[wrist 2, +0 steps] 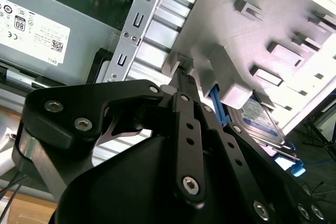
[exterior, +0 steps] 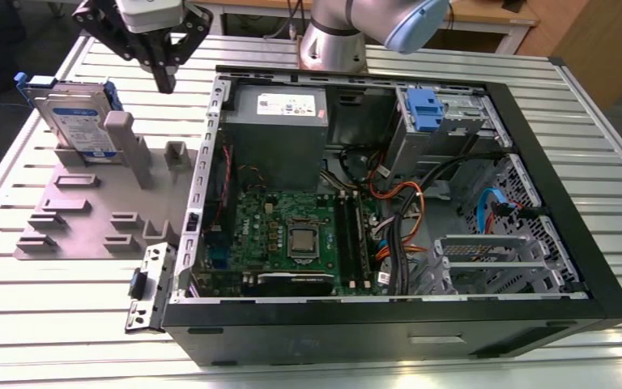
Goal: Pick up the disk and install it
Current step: 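Reach for the disk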
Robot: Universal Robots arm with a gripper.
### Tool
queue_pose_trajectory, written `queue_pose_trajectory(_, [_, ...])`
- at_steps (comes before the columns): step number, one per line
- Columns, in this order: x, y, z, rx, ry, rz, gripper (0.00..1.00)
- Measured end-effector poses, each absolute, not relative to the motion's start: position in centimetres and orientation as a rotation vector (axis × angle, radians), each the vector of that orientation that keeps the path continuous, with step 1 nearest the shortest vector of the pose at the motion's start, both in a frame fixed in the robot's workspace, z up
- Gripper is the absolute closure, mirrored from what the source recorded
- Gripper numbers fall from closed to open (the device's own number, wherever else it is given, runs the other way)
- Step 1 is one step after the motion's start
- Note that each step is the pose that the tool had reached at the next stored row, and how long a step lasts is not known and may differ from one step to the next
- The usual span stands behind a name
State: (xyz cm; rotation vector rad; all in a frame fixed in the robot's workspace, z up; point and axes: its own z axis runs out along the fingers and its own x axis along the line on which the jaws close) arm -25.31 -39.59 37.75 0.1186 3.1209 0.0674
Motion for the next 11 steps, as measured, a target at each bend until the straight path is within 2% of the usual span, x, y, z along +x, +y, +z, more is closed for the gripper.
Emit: queue_pose_trajectory(11, [-25.67, -39.59, 37.69, 0.119, 3.121, 0.067, 0.89])
